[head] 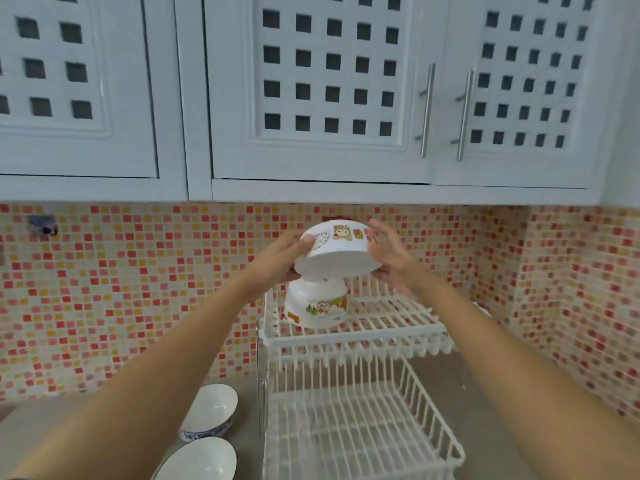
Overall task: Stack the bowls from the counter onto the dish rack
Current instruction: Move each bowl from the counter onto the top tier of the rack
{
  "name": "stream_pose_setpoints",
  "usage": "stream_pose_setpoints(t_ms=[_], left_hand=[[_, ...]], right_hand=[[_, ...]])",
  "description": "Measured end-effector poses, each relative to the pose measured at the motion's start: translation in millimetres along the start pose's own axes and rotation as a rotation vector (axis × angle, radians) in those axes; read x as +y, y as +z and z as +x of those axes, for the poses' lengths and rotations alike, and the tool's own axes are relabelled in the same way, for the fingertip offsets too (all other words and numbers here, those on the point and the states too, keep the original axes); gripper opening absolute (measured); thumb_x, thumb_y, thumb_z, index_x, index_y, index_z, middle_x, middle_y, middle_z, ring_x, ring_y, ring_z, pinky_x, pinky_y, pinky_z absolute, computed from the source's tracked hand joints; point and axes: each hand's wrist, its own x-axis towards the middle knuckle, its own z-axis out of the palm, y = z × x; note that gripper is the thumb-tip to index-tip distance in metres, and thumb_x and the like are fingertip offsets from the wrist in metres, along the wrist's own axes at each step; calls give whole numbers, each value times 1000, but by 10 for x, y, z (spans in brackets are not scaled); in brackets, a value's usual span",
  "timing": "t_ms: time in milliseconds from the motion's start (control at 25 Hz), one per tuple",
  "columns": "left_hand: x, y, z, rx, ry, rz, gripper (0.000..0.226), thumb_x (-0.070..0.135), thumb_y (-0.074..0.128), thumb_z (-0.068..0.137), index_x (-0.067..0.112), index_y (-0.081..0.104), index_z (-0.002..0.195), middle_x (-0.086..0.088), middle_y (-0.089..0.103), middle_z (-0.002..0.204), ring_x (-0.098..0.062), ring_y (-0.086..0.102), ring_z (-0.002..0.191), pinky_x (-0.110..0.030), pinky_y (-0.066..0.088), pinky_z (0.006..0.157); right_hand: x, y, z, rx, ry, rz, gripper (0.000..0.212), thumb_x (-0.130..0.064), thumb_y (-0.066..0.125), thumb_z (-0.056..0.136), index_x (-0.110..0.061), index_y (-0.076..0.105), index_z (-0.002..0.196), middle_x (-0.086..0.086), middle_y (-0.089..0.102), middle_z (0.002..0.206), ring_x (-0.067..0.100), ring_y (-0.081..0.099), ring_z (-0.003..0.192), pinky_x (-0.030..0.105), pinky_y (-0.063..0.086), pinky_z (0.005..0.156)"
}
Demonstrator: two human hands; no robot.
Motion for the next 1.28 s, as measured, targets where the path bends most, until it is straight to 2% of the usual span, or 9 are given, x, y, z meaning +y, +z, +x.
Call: stream_pose_setpoints(t_ms=[160,240,320,480,680,920,1040,1160,1280], left_hand=[[-80,-71,24,-152,53,255,86,47,78,62,34,29,133,3,51,133,-19,55,119,-41,51,98],[-103,-46,55,-155,74,499,102,38,85,62,32,21,143,6,44,138,-19,47,125,-37,43,104],[-165,29,105,-123,96,769,114,35,86,63,27,11,149,4,33,147,-19,38,131,-36,34,109],[-379,115,179,-125,28,930,125,36,86,60,24,1,151,2,11,156,-24,23,142,-44,26,116],[-514,220,150,-162,-10,1000,128,26,85,64,13,-8,152,-4,0,158,-23,15,145,-35,25,115],[-592,205,153,-164,-11,1019,128,30,83,65,14,-11,151,-3,-6,159,-23,12,146,-35,25,115],[-571,166,134,-192,-22,1044,126,34,81,68,14,-12,150,0,-13,160,-20,-4,149,-39,14,119],[-486,52,99,-143,-48,981,114,30,73,77,18,-13,151,1,-13,160,-22,2,149,-40,14,119],[-413,-93,17,0,-10,920,83,23,52,92,19,-6,152,-2,-4,162,-21,5,149,-36,12,119]], right_hand=[[48,-131,-13,-132,11,-342,110,-32,85,62,-25,18,149,-1,39,145,13,50,122,31,50,99],[153,-85,24,-107,-54,-595,117,-36,85,61,-25,11,150,-3,19,157,17,28,141,40,31,114],[290,-39,90,-93,-92,-787,126,-43,85,58,-23,2,151,-6,4,160,13,8,146,41,12,119],[493,45,204,-167,-109,-895,130,-37,86,60,-21,-5,150,-6,-6,159,13,-4,146,41,7,119],[625,93,222,-243,-126,-959,120,-31,84,66,-17,0,150,0,7,158,15,6,145,32,10,117],[736,65,256,-249,-109,-965,122,-35,83,66,-19,-4,150,-1,3,158,15,5,146,34,10,118],[674,22,227,-304,-80,-966,122,-37,80,70,-21,-10,149,-6,-10,159,10,-7,146,31,3,116],[549,10,278,-313,-44,-972,118,-33,75,75,-17,-15,149,-5,-18,158,9,-13,145,36,0,121],[411,150,350,-244,-111,-951,99,-28,61,85,-17,-12,150,-5,-15,159,10,-10,146,41,5,122]])
